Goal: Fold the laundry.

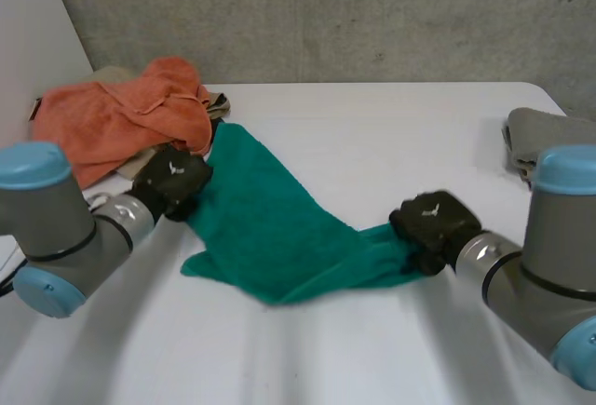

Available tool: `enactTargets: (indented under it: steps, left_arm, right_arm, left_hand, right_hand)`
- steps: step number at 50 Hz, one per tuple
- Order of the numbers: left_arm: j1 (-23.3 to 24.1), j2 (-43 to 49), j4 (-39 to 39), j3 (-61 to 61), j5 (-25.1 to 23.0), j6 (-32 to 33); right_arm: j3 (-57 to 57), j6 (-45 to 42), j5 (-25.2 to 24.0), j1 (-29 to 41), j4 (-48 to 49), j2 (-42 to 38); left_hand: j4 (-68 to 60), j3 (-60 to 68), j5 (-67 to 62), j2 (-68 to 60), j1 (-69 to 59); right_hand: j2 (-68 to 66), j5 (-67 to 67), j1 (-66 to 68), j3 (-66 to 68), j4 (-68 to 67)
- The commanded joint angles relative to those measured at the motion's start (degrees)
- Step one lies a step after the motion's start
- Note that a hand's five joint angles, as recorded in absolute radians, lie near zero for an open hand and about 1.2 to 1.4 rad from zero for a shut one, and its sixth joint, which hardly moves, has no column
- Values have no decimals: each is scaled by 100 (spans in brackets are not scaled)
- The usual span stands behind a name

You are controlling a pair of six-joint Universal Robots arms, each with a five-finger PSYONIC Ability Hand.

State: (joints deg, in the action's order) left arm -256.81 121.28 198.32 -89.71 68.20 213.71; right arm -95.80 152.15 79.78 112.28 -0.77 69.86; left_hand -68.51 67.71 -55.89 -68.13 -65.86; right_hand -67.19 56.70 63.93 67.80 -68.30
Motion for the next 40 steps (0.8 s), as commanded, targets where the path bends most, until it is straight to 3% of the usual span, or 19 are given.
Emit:
enactTargets:
  steps: [1, 7, 12, 17, 21, 24, 27, 31, 35, 40]
  left_arm:
    - [52, -1728, -4, -187, 88, -1339]
    - [-123, -3125, -74, -222, 114, -2367]
    - [-132, -3506, -522, -389, 44, -2676]
    - [-115, -3226, -795, -512, 105, -2668]
    - [-80, -2321, -769, -293, 158, -2650]
    - [-1, -1583, -664, 461, 491, -2545]
    - [131, -861, -558, 1533, 1071, -2430]
    - [508, -439, -321, 2878, 1537, -2518]
    - [615, -482, 565, 3320, 1634, -2799]
    - [606, -815, 1840, 3241, 1898, -3589]
  right_arm:
    - [316, -563, 108, -4, -257, 1283]
    - [1080, -827, 143, -74, -810, 2084]
    - [1651, -915, 82, -285, -1688, 2172]
    - [1994, -1309, 73, -356, -2349, 1639]
    - [2476, -1495, 178, -347, -2279, 726]
    - [2968, -1486, 353, -338, -2191, 197]
    - [3820, -1425, 731, -277, -1771, -340]
    - [4735, -1250, 1188, -268, -237, -482]
    - [4598, -1030, 1189, -329, 1406, -456]
    - [4123, -933, 1110, -312, 2221, -35]
  left_hand:
    - [-1149, 1229, -1411, -1187, -1414]
    - [-1149, 1229, -1411, -1187, -1414]
    - [-1149, 1229, -1411, -1187, -1414]
    - [-1149, 1229, -1411, -1187, -1414]
    - [-1149, 1229, -1411, -1187, -1414]
    - [-1149, 1229, -1411, -1187, -1414]
    - [-1149, 1229, -1411, -1187, -1414]
    - [-1149, 1229, -1411, -1187, -1414]
    - [-1149, 1229, -1411, -1187, -1414]
    - [-1149, 1229, -1411, -1187, -1414]
  right_hand:
    - [-1281, 1330, 1607, 1220, -1170]
    - [-1281, 1330, 1607, 1220, -1170]
    - [-1281, 1330, 1607, 1220, -1170]
    - [-1281, 1330, 1607, 1220, -1170]
    - [-1281, 1330, 1607, 1220, -1170]
    - [-1281, 1330, 1607, 1220, -1170]
    - [-1281, 1330, 1607, 1220, -1170]
    - [-1281, 1330, 1607, 1220, -1170]
    - [-1281, 1330, 1607, 1220, -1170]
    - [-1281, 1330, 1607, 1220, -1170]
